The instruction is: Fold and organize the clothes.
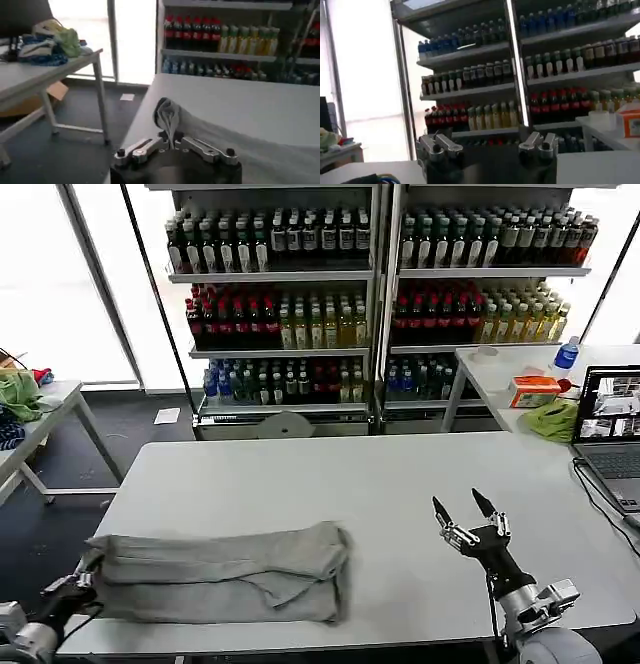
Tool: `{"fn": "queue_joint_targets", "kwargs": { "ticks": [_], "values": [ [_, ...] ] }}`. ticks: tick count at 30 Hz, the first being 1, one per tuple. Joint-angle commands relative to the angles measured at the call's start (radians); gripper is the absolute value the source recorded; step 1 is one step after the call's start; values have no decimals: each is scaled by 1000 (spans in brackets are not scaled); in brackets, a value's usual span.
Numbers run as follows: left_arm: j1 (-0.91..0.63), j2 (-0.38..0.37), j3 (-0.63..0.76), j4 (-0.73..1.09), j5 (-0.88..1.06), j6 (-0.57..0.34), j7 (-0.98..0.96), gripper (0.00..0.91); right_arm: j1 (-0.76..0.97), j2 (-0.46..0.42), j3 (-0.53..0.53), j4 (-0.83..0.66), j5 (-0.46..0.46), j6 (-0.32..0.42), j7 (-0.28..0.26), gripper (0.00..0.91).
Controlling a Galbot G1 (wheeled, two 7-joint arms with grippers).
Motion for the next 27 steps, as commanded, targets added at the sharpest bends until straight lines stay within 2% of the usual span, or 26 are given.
{"fn": "queue_joint_targets", "kwargs": {
  "ticks": [1,6,10,13,15,16,27],
  "values": [
    [2,123,-176,-39,-68,95,-23,10,4,10,-13,7,-7,-2,-5,907],
    [-22,115,-55,-198,-115,127,-125,10,-3,8,-18,22,-10,0,-21,907],
    [-54,109,164,-275,-143,127,-185,10,-8,13,-19,26,-21,3,-21,907],
    [-76,120,301,-311,-282,126,-270,10,-24,22,-13,31,-24,6,-22,907],
    [-97,125,352,-322,-359,126,-323,10,-32,30,-7,31,-28,9,-22,907],
    [-116,128,424,-319,-383,124,-342,10,-37,34,-3,32,-28,9,-22,907],
    [-228,132,695,-298,-380,127,-374,10,-73,54,19,31,-44,17,-29,907]
  ]
}}
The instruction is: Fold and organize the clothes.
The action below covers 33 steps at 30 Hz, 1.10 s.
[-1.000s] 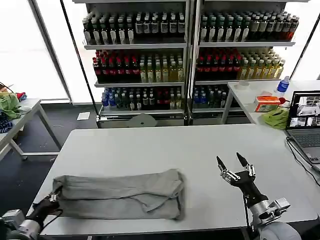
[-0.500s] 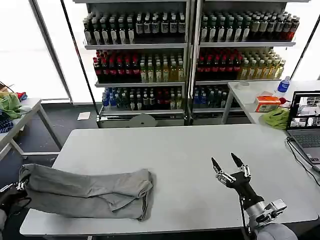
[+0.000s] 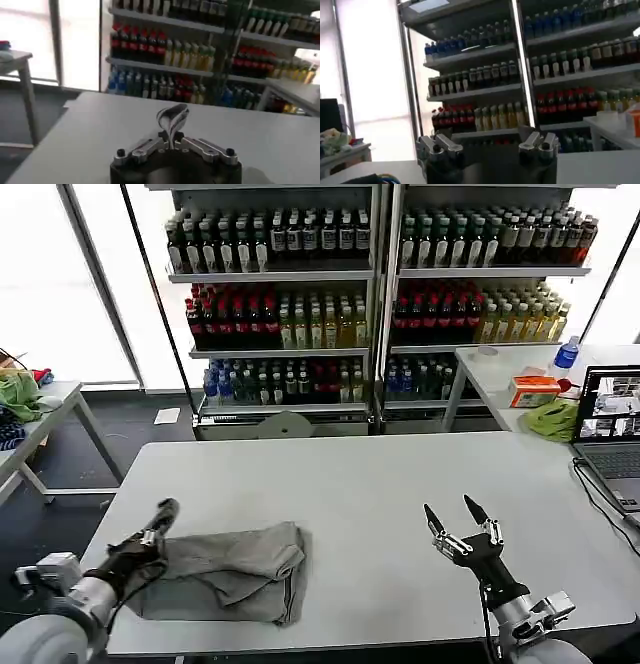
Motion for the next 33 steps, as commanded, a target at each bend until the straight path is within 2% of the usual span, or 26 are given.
{"fn": "queue_joint_targets", "kwargs": {
  "ticks": [1,6,13,14,15,23,30,33],
  "values": [
    [-137,11,372,-19,-98,14,-110,10,-26,12,7,-1,-11,3,-5,907],
    [-236,-15,464,74,-99,14,-141,10,-47,22,10,-1,-18,7,-2,907],
    [-338,-53,519,206,-98,14,-151,20,-58,30,17,-4,-24,8,-2,907],
    [-338,-54,522,213,-93,14,-147,584,-58,29,21,-2,-22,8,-2,907],
    [-335,-55,526,216,-90,14,-146,907,-58,29,22,-1,-21,8,-2,907],
    [-318,-58,495,178,-70,14,-86,907,-38,37,20,-12,-17,3,-2,907],
    [-211,-6,309,-7,-152,14,7,907,-20,36,2,-15,-17,4,0,907],
    [-148,6,195,-63,-27,13,119,907,-14,32,-3,-21,-16,7,0,907]
  ]
}}
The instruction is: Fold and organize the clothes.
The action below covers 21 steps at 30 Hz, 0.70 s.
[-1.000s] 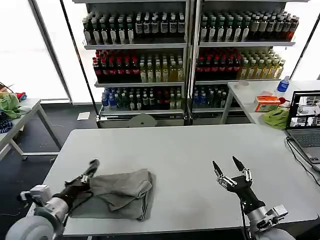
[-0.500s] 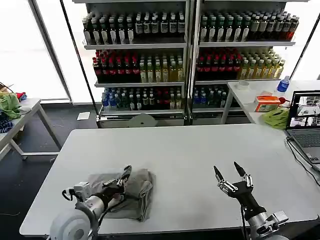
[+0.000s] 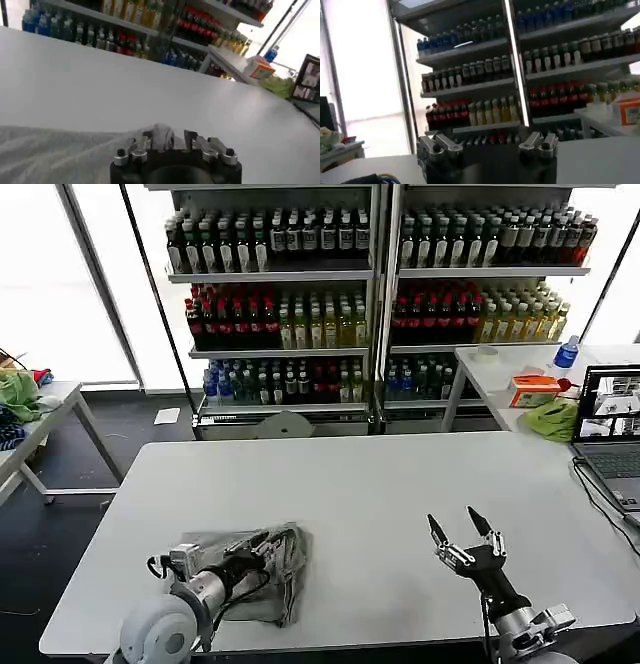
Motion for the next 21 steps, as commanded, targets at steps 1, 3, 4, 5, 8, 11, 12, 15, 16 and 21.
{"fn": "queue_joint_targets", "kwargs": {
  "ticks": [1,3,4,5,8,11,12,15,16,21],
  "values": [
    [146,35,-262,-180,110,-1,216,907,13,-4,-11,-11,0,2,2,907],
    [210,28,-370,-158,225,-2,290,907,23,-8,-22,-20,2,4,2,907],
    [228,20,-390,-151,267,-3,307,907,25,-10,-26,-24,1,6,2,907],
    [260,10,-427,-128,319,-7,326,907,32,-13,-33,-29,0,8,2,907],
    [336,-16,-478,-69,406,-62,362,907,47,-19,-46,-44,2,10,1,907],
    [378,-49,-483,-1,426,-108,363,907,57,-28,-49,-56,6,12,0,907],
    [383,-59,-482,13,427,-119,363,907,58,-30,-49,-60,7,13,-1,907],
    [368,-70,-478,83,433,-132,359,907,57,-44,-50,-84,8,24,-1,907],
    [363,-71,-474,99,428,-133,358,907,56,-47,-50,-86,7,27,-1,907],
    [332,-73,-449,157,378,-124,343,907,48,-43,-42,-95,-1,35,-3,907]
  ]
}}
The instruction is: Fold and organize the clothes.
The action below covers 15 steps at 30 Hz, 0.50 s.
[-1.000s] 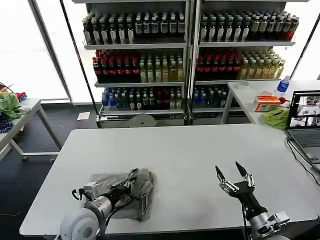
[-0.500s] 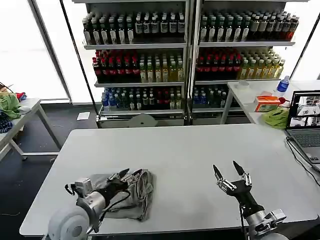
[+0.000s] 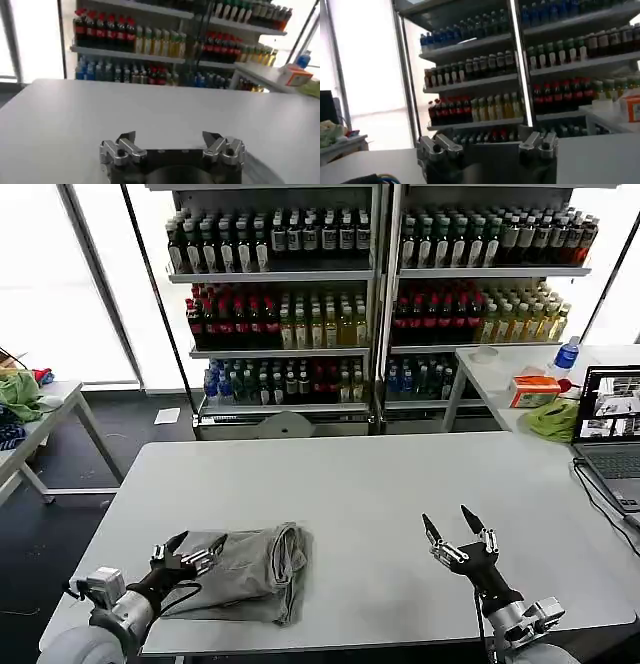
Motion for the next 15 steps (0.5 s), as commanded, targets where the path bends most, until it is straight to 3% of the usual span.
{"fn": "queue_joint_targets", "kwargs": {
  "ticks": [1,13,14,15],
  "values": [
    [51,-34,-72,159,53,-33,58,907,5,-3,-2,-30,-6,11,2,907],
    [44,-33,-46,174,-12,-13,55,907,-7,8,7,-14,-7,10,0,907],
    [42,-32,-44,173,-17,-13,55,564,-7,8,7,-13,-8,10,0,907],
    [41,-32,-41,171,-26,-13,55,393,-7,8,7,-12,-7,10,0,907]
  ]
}}
